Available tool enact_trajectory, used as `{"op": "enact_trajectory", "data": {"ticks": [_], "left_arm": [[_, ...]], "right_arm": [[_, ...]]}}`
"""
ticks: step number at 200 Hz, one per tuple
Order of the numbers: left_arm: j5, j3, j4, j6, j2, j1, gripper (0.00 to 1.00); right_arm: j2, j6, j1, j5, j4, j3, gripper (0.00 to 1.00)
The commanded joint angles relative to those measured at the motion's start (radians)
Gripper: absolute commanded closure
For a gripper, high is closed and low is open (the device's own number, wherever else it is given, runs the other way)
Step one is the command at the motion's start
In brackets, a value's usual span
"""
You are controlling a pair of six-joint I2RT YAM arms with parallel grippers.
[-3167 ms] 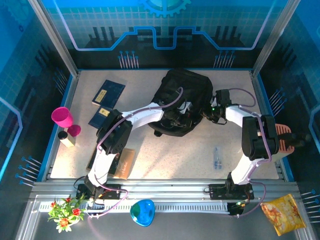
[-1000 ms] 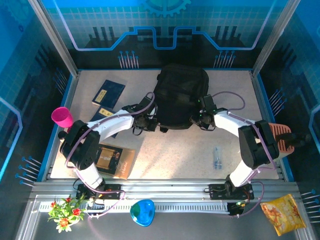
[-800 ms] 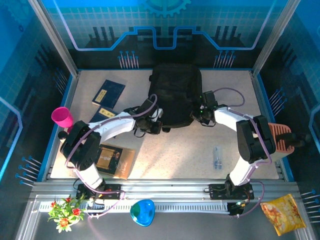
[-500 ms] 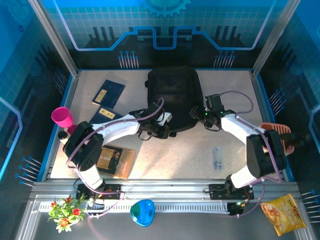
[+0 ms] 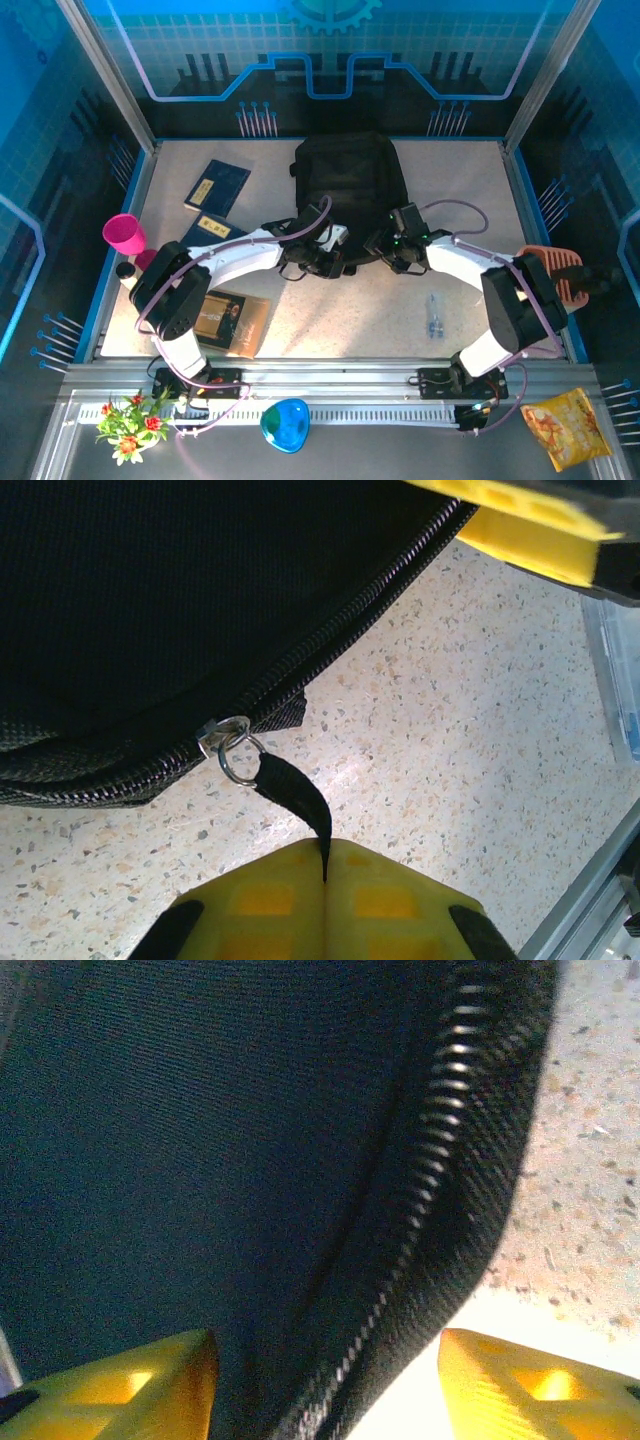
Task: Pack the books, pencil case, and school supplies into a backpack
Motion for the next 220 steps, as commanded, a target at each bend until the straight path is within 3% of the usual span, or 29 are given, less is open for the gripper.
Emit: {"op": "enact_trajectory", "data": {"ticks": [1,42,111,153,220], "left_arm": [[-0.013,0.032,-0.052,0.012,0.006,-0.008,1.0],[-0.2,0.025,-0.18,0.095,-0.035,0.006,1.0],[-0.31,-0.039,-0.212,0.142,-0.083,0.152,1.0],[-0.27,-0.015,-0.194,0.125,-0.045,0.223,1.0],[-0.036,0.036,-0.152,0.177,-0.137,0.191,1.0]], "right_arm": [[0.031,0.032,0.02,0.015,0.005,0.036,0.5],[0.009,0.002,0.006,0.122,-0.033,0.021,0.76],[0.0,0.004,-0.003,0.115,-0.004,-0.014,0.85],[-0.033,-0.027,-0.004,0.131,-0.019,-0.004,0.86],[-0.096,-0.121,-0.026,0.13,-0.013,0.019,0.87]]}}
